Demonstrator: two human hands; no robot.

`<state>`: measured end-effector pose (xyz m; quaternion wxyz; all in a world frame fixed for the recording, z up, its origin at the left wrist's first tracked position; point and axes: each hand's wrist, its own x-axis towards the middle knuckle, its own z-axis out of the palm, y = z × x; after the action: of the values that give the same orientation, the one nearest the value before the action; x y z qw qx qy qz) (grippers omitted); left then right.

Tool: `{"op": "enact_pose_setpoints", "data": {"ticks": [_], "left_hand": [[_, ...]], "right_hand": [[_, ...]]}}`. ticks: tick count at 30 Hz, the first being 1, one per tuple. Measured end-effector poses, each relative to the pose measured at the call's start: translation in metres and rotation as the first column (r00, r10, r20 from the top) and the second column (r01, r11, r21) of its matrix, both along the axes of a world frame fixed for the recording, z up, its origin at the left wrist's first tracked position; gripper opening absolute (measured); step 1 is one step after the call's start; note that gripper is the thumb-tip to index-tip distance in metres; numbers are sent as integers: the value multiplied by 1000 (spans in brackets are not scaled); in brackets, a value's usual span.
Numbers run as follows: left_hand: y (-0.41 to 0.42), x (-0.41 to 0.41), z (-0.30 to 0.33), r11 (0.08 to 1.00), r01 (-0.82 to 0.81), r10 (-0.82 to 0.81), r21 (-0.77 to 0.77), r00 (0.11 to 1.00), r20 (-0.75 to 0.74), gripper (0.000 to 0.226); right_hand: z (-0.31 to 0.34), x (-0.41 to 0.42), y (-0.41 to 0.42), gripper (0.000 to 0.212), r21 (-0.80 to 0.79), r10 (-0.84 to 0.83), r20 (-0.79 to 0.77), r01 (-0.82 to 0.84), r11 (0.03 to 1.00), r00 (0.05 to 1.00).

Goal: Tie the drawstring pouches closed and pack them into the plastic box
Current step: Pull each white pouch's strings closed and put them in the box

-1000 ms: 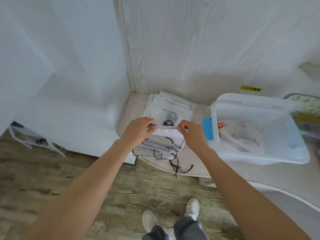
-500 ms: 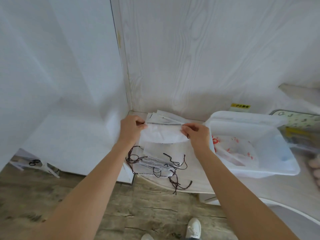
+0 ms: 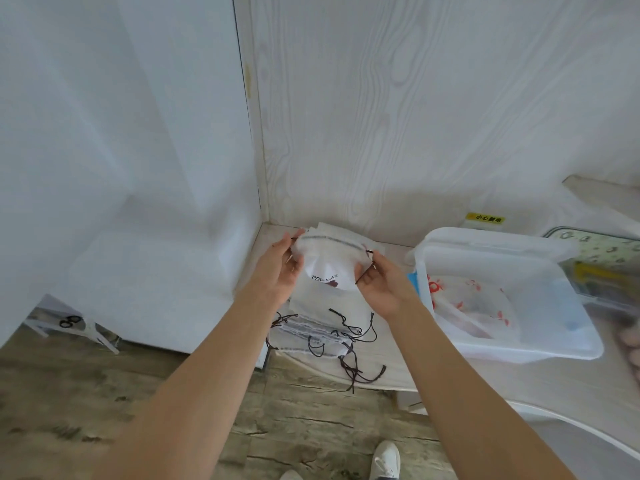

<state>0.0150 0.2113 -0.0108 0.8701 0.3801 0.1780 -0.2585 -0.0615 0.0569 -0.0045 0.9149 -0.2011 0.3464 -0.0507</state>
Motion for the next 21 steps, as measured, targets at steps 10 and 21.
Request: {"op": "enact_pose_setpoints", "data": {"ticks": [10, 21], "left_hand": [[-15, 7, -2, 920, -188, 104, -345, 963, -248, 33], [-14, 5, 4, 691, -86, -401, 718, 781, 480, 22]], "right_hand": [[3, 3, 0, 27, -275, -99, 104, 124, 953, 990], [12, 4, -24, 35, -551, 192, -677, -316, -773, 711]]}}
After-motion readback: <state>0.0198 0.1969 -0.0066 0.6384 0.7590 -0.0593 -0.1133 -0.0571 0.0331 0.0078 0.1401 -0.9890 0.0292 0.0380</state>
